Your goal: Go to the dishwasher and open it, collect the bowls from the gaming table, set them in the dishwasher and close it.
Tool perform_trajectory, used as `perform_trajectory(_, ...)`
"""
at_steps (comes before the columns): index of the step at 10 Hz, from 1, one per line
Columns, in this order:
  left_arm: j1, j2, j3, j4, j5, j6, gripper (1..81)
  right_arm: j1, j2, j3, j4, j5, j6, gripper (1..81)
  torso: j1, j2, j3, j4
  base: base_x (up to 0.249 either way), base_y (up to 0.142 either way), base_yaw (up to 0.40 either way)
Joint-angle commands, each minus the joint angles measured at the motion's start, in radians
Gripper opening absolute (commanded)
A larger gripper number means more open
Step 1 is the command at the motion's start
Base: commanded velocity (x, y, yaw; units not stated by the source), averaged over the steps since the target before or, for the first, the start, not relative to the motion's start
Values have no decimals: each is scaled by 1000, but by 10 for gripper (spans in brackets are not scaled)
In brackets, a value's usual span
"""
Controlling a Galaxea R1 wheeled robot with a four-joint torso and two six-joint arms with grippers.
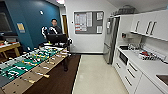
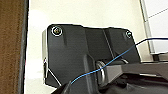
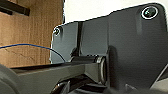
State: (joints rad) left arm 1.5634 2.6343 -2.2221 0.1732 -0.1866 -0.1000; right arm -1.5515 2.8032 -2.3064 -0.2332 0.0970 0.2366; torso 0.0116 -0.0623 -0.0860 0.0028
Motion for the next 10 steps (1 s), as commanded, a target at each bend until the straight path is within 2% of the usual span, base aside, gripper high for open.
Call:
perform_trajectory(1, -38, -23, 7, -1, 44, 6, 811, 38, -12, 9, -23, -45, -2, 811, 0, 0, 0, 0, 0, 0, 334)
perform_trajectory(6, -30, -37, 18, -1, 42, 5, 811, 50, 8, 9, -48, -45, -2, 811, 0, 0, 0, 0, 0, 0, 334)
perform_trajectory(10, -27, -98, 122, -1, 29, 3, 811, 52, 14, -4, -54, -45, -2, 811, 0, 0, 0, 0, 0, 0, 334)
